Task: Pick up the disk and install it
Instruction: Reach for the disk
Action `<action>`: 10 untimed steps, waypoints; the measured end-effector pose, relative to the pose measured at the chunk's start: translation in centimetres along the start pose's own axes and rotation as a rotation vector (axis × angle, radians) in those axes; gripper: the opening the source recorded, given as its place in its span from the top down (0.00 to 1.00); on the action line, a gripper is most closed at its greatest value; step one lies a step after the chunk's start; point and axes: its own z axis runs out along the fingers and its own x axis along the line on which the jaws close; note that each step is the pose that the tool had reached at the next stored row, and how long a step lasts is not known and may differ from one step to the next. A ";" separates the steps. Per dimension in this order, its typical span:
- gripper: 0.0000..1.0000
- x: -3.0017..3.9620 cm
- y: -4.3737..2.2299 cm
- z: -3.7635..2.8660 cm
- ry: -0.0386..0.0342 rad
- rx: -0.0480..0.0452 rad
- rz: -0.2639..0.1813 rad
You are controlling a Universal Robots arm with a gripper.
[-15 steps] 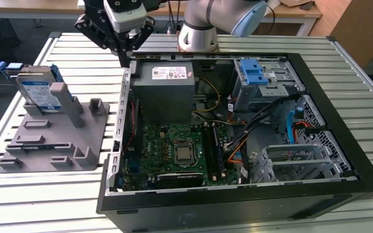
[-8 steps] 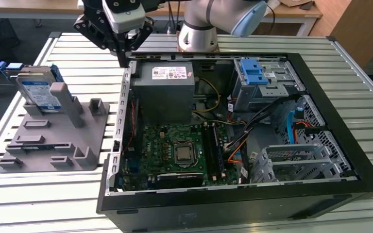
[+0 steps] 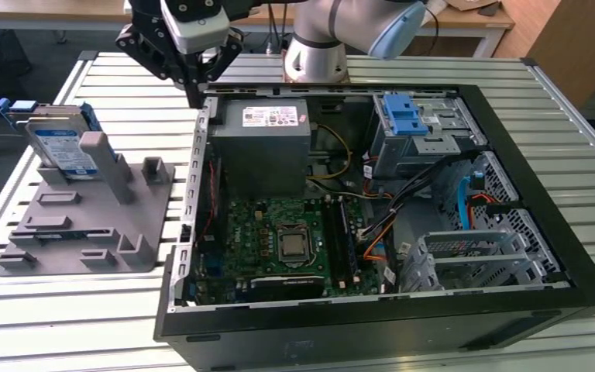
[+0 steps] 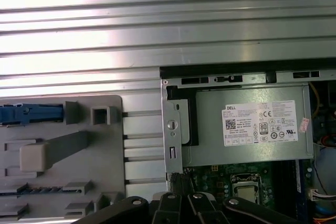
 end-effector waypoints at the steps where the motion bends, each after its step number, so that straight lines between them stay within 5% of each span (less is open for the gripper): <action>1: 0.89 0.02 0.00 0.01 0.0001 0.0000 0.000; 10: 0.89 0.21 -0.02 0.07 0.0009 0.0001 0.000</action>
